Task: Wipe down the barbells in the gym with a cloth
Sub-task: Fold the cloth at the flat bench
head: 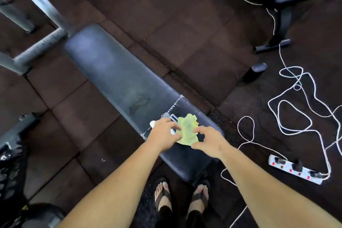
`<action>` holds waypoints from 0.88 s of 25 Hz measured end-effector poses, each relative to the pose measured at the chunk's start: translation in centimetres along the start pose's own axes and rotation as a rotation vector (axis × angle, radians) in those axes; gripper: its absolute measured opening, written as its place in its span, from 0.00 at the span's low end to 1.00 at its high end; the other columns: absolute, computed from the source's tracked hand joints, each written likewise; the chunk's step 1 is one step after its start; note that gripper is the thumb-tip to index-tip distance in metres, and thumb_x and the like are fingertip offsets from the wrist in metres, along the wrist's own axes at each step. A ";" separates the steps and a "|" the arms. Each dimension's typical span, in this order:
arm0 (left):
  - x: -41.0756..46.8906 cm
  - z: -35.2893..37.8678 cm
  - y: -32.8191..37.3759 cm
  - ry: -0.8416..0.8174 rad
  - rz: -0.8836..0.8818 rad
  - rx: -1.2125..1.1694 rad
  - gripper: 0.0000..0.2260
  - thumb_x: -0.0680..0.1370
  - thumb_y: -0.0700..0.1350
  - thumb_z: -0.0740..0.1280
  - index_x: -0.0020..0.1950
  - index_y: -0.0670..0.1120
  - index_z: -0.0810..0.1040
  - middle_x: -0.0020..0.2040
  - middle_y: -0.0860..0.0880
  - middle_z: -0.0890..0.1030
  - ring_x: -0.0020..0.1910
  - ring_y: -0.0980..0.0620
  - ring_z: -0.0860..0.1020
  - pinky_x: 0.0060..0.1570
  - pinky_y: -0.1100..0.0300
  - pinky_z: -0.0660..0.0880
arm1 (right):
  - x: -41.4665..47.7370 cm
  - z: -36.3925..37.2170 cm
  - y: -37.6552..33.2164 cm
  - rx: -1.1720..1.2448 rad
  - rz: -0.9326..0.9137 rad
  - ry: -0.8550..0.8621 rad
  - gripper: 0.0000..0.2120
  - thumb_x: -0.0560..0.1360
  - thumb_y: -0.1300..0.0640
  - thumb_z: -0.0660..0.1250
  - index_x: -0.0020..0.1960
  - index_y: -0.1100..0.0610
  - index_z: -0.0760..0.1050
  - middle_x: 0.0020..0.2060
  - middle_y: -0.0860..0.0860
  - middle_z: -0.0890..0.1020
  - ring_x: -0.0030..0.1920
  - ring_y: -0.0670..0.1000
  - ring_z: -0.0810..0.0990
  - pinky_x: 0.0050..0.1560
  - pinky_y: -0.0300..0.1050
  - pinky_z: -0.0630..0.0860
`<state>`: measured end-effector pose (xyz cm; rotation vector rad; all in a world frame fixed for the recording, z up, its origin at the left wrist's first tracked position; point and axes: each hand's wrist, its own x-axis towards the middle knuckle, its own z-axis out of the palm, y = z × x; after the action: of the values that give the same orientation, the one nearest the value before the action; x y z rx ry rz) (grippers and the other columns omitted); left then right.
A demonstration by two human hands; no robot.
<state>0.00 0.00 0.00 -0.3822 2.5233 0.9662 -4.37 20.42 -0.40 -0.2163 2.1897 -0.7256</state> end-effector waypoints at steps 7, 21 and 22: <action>6.7 4.9 -0.8 -0.198 -0.033 0.222 0.20 0.75 0.46 0.60 0.65 0.57 0.79 0.58 0.46 0.80 0.64 0.45 0.71 0.69 0.51 0.61 | 7.0 3.4 1.9 0.081 0.073 -0.019 0.32 0.71 0.57 0.76 0.73 0.51 0.70 0.66 0.51 0.77 0.65 0.55 0.77 0.61 0.46 0.73; 3.0 -1.3 3.7 -0.065 -0.057 -0.298 0.25 0.76 0.36 0.59 0.62 0.61 0.79 0.54 0.59 0.82 0.46 0.60 0.78 0.43 0.74 0.69 | 3.6 -0.7 -3.5 0.257 -0.048 0.156 0.23 0.67 0.61 0.73 0.59 0.44 0.78 0.49 0.44 0.84 0.49 0.41 0.84 0.46 0.31 0.78; 1.8 -3.1 4.5 -0.025 -0.051 -0.325 0.24 0.75 0.38 0.61 0.63 0.63 0.77 0.52 0.61 0.81 0.47 0.60 0.78 0.45 0.75 0.69 | 2.2 -1.7 -5.4 0.249 -0.085 0.160 0.22 0.69 0.63 0.72 0.60 0.45 0.79 0.47 0.44 0.84 0.46 0.39 0.83 0.42 0.28 0.76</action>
<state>-4.18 0.97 3.85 -0.5232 2.3217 1.3552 -7.50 15.90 2.09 -0.1281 2.2238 -1.0871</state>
